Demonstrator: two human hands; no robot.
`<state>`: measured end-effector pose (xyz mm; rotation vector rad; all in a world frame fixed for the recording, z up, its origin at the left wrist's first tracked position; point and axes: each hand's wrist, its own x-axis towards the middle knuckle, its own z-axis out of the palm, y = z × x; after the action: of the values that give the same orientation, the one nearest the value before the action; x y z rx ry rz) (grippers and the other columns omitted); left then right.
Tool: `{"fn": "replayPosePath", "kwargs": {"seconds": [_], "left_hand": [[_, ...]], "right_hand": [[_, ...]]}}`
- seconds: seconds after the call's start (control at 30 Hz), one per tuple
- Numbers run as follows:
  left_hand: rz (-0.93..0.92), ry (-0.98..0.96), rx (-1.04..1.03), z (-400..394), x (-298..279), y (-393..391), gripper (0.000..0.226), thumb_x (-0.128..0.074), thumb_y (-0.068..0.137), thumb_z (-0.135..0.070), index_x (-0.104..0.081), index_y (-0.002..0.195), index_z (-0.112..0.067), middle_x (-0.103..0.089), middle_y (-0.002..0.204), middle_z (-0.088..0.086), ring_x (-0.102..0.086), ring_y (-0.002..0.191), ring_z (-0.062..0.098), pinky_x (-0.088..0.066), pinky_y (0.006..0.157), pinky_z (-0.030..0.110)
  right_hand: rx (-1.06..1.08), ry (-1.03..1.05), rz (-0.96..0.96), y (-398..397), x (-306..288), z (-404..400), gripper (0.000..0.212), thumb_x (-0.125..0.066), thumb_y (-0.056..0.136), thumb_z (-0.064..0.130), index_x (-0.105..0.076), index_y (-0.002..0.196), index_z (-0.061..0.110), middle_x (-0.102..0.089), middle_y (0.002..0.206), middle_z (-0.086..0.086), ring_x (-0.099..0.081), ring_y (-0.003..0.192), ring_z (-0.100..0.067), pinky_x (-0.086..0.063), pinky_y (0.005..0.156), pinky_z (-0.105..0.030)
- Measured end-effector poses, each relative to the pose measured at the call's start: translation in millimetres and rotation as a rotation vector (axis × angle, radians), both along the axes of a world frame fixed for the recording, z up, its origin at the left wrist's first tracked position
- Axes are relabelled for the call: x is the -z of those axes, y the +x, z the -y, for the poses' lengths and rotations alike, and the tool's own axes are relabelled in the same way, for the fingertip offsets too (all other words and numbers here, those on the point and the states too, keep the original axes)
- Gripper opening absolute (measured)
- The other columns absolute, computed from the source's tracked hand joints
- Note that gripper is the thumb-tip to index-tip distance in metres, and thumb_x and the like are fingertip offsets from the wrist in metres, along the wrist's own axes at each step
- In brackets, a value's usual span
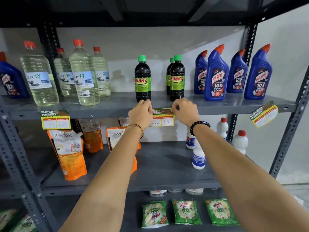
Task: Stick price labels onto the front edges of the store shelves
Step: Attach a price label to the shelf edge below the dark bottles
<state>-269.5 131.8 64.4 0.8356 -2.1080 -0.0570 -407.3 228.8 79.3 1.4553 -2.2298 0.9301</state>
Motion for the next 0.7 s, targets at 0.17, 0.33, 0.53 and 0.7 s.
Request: {"fn": "replayPosePath", "kwargs": {"seconds": [0.17,0.33,0.53,0.7], "left_hand": [[0.041,-0.015,-0.059,1,0,-6,0.010,-0.053,0.093,-0.021,-0.054,0.088,-0.012,-0.058,0.097,0.006,-0.060,0.082,0.027,-0.036,0.065,0.032],[0.035,0.001,-0.070,2,1,-9,0.027,-0.062,0.086,-0.033,-0.049,0.100,-0.014,-0.059,0.103,0.004,-0.060,0.090,0.025,-0.037,0.066,0.033],[0.057,-0.064,-0.129,0,1,-15,0.036,-0.065,0.085,-0.036,-0.048,0.105,-0.013,-0.058,0.105,0.007,-0.058,0.096,0.026,-0.045,0.065,0.035],[0.071,-0.089,-0.118,1,-2,-15,0.033,-0.066,0.085,-0.033,-0.049,0.104,-0.013,-0.060,0.100,0.007,-0.059,0.092,0.026,-0.046,0.065,0.035]], "right_hand": [[0.065,-0.015,-0.002,2,1,6,0.013,-0.054,0.089,0.016,-0.061,0.094,0.006,-0.062,0.103,-0.013,-0.057,0.097,-0.034,-0.041,0.089,-0.042],[0.083,-0.055,0.038,3,4,9,0.030,-0.066,0.081,0.029,-0.052,0.097,0.008,-0.063,0.101,-0.010,-0.057,0.096,-0.033,-0.040,0.088,-0.042],[0.161,-0.050,-0.028,7,8,16,0.053,-0.069,0.077,0.047,-0.048,0.107,0.008,-0.062,0.110,-0.011,-0.055,0.104,-0.035,-0.041,0.090,-0.044],[0.174,-0.066,-0.032,8,9,17,0.050,-0.069,0.078,0.045,-0.048,0.106,0.009,-0.061,0.112,-0.011,-0.054,0.105,-0.035,-0.040,0.091,-0.045]]}}
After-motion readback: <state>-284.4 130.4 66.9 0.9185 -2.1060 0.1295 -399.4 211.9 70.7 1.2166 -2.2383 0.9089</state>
